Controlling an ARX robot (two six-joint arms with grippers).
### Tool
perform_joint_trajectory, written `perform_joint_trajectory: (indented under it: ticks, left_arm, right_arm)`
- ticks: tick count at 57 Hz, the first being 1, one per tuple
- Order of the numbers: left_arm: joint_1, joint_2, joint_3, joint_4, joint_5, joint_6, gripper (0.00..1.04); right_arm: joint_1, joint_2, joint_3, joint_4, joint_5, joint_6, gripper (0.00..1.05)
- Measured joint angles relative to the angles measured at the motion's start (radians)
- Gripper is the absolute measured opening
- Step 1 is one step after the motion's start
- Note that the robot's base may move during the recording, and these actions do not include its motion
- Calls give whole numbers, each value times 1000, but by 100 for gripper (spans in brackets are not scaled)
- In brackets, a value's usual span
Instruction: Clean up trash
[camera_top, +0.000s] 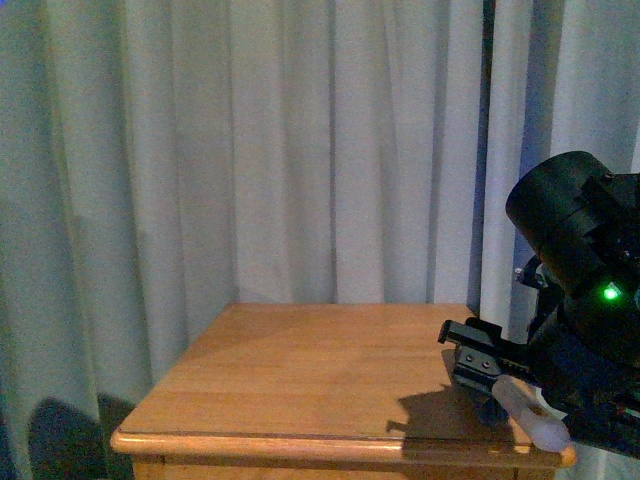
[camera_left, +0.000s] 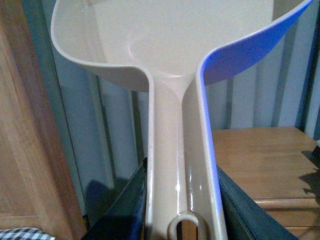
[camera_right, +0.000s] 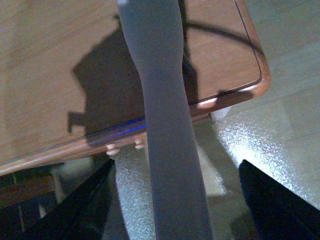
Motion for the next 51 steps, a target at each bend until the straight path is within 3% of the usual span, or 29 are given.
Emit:
perform_joint_trajectory:
  ticks: [18,27,33,51]
  left_arm:
    - [0,0,0,0,0,0,28]
    - [0,0,0,0,0,0,28]
    - [0,0,0,0,0,0,28]
    - [0,0,0,0,0,0,28]
  right_arm:
    - [1,8,0,-8,-5,-4,24]
    - [0,-7,-1,38,42,-67,22]
    - [8,-86,-51,150,137,-193,22]
    - [89,-454,-348,539,291,-589,22]
